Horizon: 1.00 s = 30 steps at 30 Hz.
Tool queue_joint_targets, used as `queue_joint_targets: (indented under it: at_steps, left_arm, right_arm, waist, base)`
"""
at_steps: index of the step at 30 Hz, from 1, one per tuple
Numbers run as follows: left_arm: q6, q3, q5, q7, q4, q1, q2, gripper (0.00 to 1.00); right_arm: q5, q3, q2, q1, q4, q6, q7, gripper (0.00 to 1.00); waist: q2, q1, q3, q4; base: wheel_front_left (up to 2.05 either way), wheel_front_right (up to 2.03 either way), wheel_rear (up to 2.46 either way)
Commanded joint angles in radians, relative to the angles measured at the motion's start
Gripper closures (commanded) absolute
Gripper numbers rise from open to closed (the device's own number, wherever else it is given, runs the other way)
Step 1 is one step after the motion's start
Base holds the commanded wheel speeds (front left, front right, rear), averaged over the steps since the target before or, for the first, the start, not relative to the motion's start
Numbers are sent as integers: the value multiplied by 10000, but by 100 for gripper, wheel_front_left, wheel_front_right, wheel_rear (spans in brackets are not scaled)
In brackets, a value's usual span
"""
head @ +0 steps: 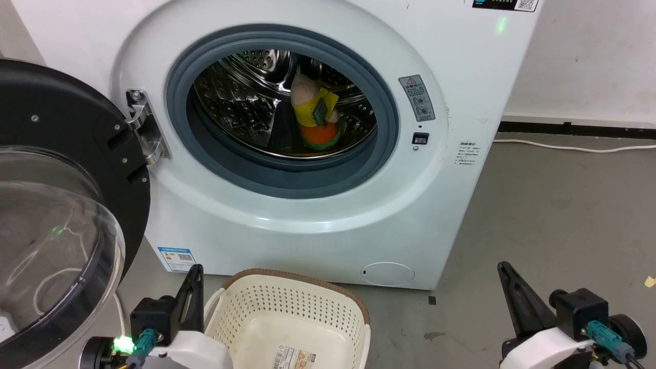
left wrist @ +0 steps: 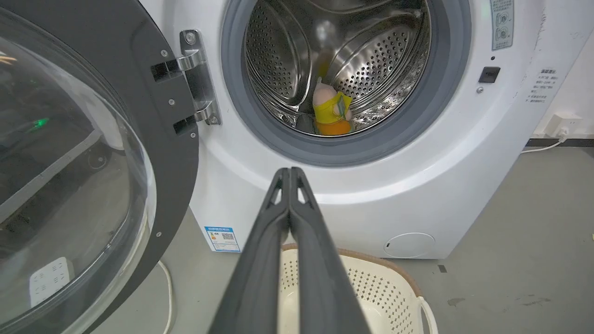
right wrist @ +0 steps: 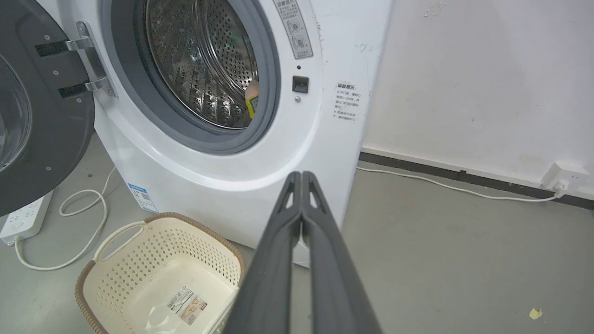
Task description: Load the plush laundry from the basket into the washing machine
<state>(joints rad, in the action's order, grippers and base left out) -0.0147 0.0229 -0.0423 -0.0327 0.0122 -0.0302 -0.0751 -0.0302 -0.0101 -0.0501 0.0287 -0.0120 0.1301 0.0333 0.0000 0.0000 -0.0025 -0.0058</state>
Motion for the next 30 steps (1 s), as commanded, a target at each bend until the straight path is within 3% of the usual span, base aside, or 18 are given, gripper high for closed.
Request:
queue_joint_targets:
  at_steps: [1, 30]
  left_arm:
    - [34, -51, 128, 70, -63, 185, 64, 100]
    - [147, -229, 423, 327, -122, 302, 248, 100]
  right_arm:
    - [98, 28, -1, -168, 76, 5, -75, 100]
    - [302, 101, -1, -287, 120, 6, -333, 100]
  waist:
    - [0, 0, 2, 5]
    - [0, 0, 25, 58]
  base:
    - [0, 0, 0]
    - [0, 0, 0]
